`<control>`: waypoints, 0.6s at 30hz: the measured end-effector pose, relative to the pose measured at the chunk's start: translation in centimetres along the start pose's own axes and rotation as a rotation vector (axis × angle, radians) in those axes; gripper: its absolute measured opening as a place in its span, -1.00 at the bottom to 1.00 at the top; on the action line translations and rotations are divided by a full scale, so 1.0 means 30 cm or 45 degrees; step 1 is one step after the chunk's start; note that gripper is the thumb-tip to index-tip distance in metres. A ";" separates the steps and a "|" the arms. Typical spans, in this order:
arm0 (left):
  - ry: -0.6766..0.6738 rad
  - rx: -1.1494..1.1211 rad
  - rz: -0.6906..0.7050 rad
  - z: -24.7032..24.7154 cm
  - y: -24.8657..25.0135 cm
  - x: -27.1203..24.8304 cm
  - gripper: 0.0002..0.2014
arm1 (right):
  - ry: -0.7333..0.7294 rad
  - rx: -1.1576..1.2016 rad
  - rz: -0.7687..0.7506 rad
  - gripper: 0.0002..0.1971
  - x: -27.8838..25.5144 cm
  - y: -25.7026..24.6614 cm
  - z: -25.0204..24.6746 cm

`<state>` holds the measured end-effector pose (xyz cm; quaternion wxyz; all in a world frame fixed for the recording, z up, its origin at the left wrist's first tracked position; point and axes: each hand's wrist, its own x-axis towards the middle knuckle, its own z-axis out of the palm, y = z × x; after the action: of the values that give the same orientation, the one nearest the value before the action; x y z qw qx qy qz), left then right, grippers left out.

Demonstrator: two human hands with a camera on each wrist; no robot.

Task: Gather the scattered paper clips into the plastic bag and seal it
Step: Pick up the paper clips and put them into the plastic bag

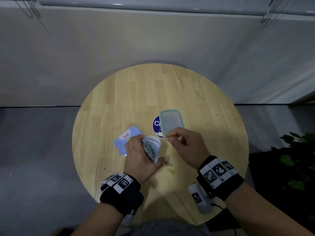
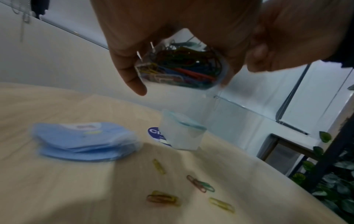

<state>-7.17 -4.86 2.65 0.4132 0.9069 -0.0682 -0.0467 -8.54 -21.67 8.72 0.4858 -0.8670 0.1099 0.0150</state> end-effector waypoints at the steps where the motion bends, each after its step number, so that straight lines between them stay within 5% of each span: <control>1: 0.004 0.021 -0.024 -0.005 -0.016 0.000 -0.17 | 0.047 -0.078 0.043 -0.89 0.009 0.047 0.008; 5: 0.064 0.092 -0.081 -0.024 -0.086 -0.023 -0.14 | -0.269 -0.485 0.322 -0.90 0.005 0.246 0.095; 9: 0.061 0.157 -0.148 -0.049 -0.131 -0.054 -0.13 | -0.544 -0.699 0.367 -0.56 -0.022 0.334 0.191; 13: 0.037 0.187 -0.148 -0.069 -0.151 -0.071 -0.13 | -0.545 -0.804 0.320 -0.53 -0.028 0.357 0.242; 18: 0.022 0.191 -0.149 -0.069 -0.157 -0.077 -0.09 | -0.499 -0.890 0.273 -0.81 -0.012 0.366 0.271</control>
<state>-8.76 0.10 0.52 0.3414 0.9380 -0.0148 -0.0578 -10.48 -20.26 -4.75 0.1695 -0.9442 0.0932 0.2666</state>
